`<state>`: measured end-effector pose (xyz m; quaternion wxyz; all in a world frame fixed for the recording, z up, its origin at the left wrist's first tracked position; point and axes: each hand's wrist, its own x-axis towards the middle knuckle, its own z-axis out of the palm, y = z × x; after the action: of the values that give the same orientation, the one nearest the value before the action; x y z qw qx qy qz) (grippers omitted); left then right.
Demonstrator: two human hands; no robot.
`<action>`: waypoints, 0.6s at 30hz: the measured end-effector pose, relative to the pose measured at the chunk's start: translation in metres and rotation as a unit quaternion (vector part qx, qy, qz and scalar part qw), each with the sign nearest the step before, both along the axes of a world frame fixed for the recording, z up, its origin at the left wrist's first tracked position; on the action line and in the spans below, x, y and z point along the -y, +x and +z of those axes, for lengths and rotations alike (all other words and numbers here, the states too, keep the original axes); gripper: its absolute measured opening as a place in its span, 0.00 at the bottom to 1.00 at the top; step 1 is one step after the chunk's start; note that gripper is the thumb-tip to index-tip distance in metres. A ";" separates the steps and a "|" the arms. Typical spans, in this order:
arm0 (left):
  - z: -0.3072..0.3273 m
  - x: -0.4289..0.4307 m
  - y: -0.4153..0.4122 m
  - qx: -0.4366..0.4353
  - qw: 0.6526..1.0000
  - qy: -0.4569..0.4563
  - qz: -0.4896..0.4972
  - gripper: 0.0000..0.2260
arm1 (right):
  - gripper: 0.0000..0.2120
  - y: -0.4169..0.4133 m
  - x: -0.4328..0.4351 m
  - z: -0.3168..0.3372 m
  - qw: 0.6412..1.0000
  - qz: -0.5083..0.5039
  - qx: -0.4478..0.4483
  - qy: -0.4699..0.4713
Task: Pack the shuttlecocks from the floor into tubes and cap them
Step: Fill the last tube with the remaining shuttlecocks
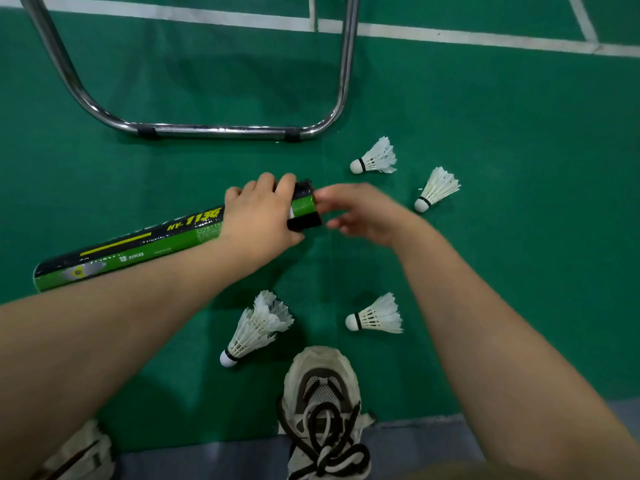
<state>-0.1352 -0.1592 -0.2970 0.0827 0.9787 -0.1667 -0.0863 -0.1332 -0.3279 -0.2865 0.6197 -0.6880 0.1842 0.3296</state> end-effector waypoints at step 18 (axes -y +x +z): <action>-0.005 -0.038 0.037 -0.011 0.999 0.014 0.043 0.32 | 0.08 0.084 0.039 -0.051 0.938 -0.241 0.105 -0.225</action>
<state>-0.0979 -0.1207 -0.3018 0.0742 0.9851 -0.1219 -0.0960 -0.0490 -0.3670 -0.3376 0.5255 -0.7751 0.3476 0.0464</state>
